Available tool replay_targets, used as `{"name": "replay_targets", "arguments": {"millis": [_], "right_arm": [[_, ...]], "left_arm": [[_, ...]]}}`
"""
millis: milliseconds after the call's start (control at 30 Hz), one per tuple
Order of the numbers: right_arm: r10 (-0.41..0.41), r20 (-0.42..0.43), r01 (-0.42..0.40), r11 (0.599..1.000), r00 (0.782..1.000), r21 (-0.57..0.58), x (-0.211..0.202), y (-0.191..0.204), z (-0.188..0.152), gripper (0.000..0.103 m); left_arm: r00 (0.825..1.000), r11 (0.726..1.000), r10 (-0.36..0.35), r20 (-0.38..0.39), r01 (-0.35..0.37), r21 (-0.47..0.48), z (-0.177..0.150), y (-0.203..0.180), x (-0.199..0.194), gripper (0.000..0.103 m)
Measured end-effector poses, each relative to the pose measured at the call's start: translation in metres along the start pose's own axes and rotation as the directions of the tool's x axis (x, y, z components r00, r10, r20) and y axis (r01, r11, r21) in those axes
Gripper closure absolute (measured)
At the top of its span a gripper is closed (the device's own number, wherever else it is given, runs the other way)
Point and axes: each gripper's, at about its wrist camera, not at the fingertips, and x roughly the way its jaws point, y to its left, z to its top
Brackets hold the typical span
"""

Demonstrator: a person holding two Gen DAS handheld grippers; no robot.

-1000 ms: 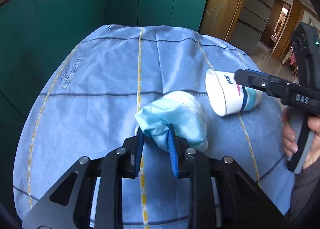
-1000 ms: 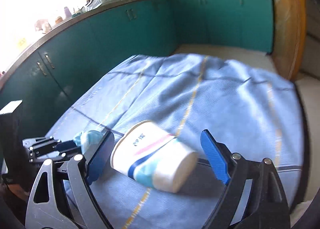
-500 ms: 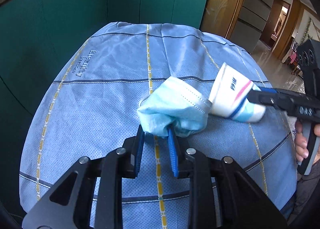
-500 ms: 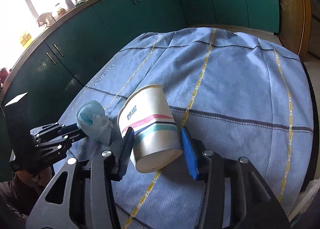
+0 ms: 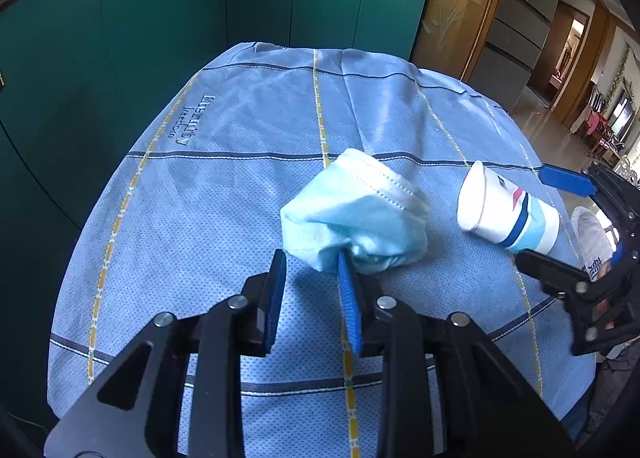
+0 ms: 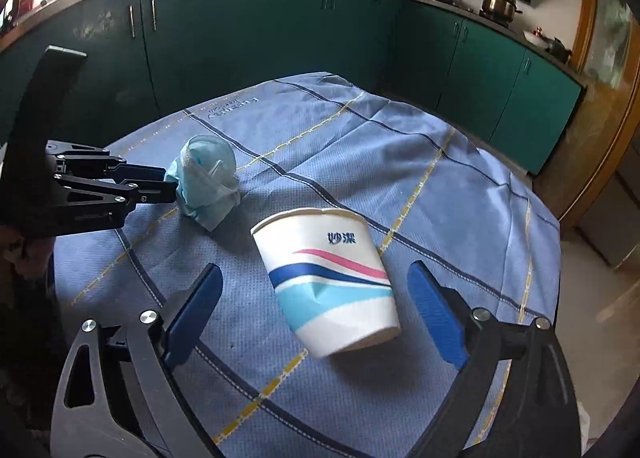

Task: Collect trash

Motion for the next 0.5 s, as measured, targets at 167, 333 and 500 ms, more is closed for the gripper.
{"name": "replay_targets", "arguments": {"millis": [167, 333, 500], "right_arm": [[0.003, -0.058, -0.005, 1.000, 0.998, -0.024, 0.033, 0.007, 0.004, 0.011], [0.067, -0.052, -0.066, 0.997, 0.996, 0.029, 0.036, 0.001, 0.004, 0.021], [0.027, -0.065, -0.023, 0.998, 0.998, 0.058, 0.021, -0.004, -0.007, 0.021]], "left_arm": [[1.000, 1.000, 0.001, -0.014, -0.001, 0.000, -0.002, 0.000, 0.004, 0.075], [1.000, 1.000, -0.001, -0.018, 0.001, -0.003, -0.003, 0.002, 0.006, 0.074], [1.000, 1.000, -0.015, -0.024, 0.016, 0.009, -0.005, -0.001, 0.008, 0.074]]}}
